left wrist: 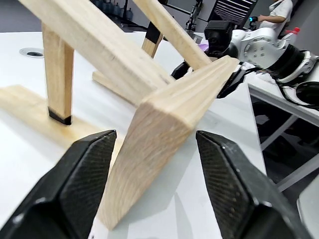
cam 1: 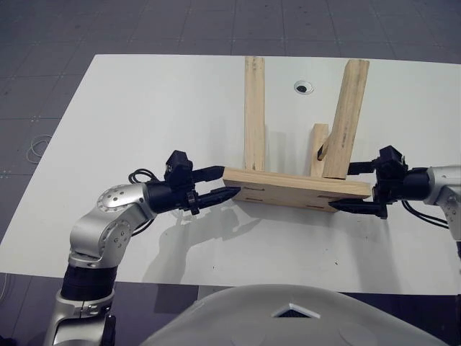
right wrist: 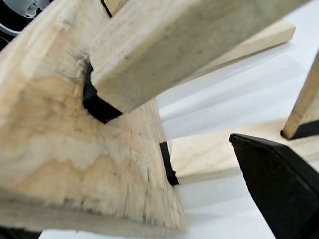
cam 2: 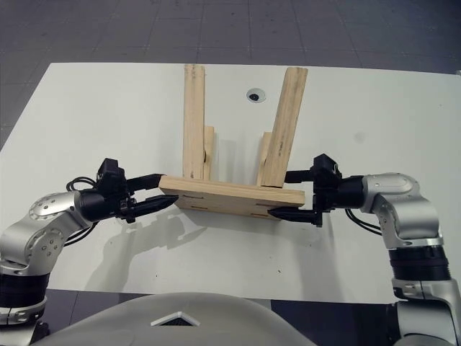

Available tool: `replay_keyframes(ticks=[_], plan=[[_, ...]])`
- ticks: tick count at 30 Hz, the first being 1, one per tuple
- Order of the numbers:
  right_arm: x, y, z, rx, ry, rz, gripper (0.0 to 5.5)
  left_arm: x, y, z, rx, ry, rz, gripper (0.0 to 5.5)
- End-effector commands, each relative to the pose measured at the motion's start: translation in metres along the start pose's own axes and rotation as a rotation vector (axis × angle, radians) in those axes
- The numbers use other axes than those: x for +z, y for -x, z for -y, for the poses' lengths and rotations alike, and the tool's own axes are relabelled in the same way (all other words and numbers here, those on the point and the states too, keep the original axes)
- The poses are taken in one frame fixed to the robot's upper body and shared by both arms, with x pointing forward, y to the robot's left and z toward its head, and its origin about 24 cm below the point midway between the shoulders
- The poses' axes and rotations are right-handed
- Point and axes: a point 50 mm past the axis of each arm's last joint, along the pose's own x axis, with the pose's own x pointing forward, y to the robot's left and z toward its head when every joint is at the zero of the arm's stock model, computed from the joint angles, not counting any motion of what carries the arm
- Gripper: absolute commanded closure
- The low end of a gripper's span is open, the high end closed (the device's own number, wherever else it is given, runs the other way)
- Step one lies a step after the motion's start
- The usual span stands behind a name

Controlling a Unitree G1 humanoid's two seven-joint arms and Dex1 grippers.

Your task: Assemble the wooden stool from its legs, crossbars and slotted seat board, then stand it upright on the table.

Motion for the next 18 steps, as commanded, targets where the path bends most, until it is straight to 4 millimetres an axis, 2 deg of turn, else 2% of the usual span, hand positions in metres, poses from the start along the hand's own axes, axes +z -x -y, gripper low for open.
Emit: replay_keyframes(ticks=[1, 3, 10, 16, 18], plan=[[0.007, -0.003, 0.005, -0.043, 0.101, 0.133, 0.02, 0.008, -0.002, -0.011, -0.037, -0.129, 0.023, 2.54], [0.003, -0.004, 0.003, -0.083, 0.139, 0.197, 0.02, 0.007, -0.003, -0.015, -0.047, -0.182, 0.029, 2.54], [-0.016, -0.005, -0.01, -0.117, 0.197, 0.208, 0.02, -0.011, 0.001, -0.02, -0.092, -0.254, 0.015, 2.54], [-0.015, 0.001, -0.014, -0.089, 0.205, 0.205, 0.02, -0.017, 0.004, -0.033, -0.105, -0.285, -0.008, 2.54], [-0.013, 0.001, -0.013, -0.08, 0.201, 0.214, 0.42, -0.017, 0.002, -0.035, -0.123, -0.295, 0.009, 2.54]])
